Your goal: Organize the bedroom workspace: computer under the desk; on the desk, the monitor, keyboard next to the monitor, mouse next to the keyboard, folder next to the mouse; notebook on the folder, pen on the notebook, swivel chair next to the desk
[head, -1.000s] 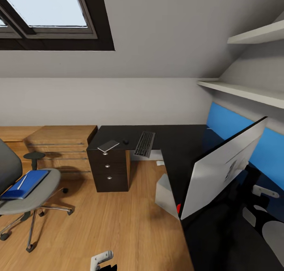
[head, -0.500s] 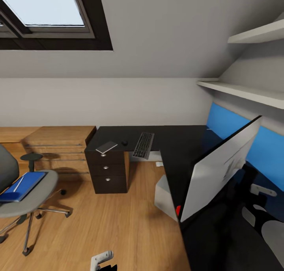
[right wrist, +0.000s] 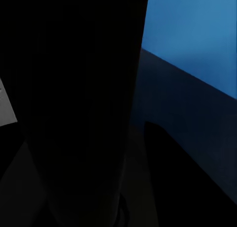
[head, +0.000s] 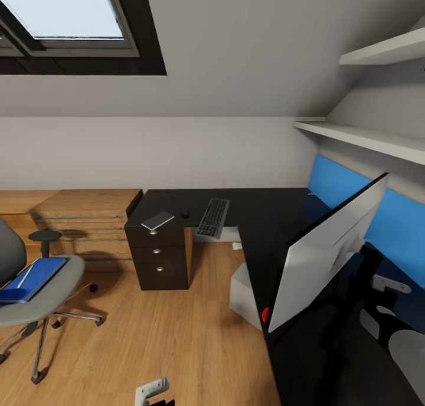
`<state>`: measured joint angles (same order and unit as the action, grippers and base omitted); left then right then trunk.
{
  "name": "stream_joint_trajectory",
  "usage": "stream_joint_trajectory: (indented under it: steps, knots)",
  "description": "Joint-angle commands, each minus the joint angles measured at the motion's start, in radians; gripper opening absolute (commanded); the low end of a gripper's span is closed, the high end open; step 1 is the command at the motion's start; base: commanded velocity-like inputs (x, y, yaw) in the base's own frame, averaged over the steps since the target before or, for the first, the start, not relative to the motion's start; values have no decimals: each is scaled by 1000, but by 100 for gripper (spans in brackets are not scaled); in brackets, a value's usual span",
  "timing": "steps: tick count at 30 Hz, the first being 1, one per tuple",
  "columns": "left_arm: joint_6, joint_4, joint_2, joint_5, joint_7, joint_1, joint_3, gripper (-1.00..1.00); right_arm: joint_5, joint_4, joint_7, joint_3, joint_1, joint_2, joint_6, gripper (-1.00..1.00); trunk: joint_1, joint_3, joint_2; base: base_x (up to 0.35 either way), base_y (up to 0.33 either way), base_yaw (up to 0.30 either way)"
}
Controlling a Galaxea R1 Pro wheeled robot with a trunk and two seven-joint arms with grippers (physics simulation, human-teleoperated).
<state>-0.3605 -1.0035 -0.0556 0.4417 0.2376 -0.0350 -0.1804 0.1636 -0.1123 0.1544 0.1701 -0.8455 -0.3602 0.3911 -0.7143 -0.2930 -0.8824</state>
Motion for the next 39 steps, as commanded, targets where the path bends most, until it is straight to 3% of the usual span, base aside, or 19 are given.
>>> stream_joint_trajectory:
  steps: [1,11,12,30,39]
  knots:
    - [-3,0,0,10,9,0,-2,100,27,20,30,-64,0,-1,9,-100,0,-2,-1,0,-94,0]
    - [-3,6,0,9,9,0,-1,100,27,20,30,-64,0,0,12,-100,0,-2,-1,0,-10,0]
    - [-3,6,0,9,9,0,-1,100,27,20,30,-64,0,0,12,100,0,-2,-1,0,0,0]
    - [-3,6,0,9,9,0,-1,100,27,20,30,-64,0,0,12,100,0,-2,-1,-1,0,0]
    - [-3,6,0,10,9,0,-1,100,27,21,30,-65,0,3,12,100,0,-2,-1,-283,4,0]
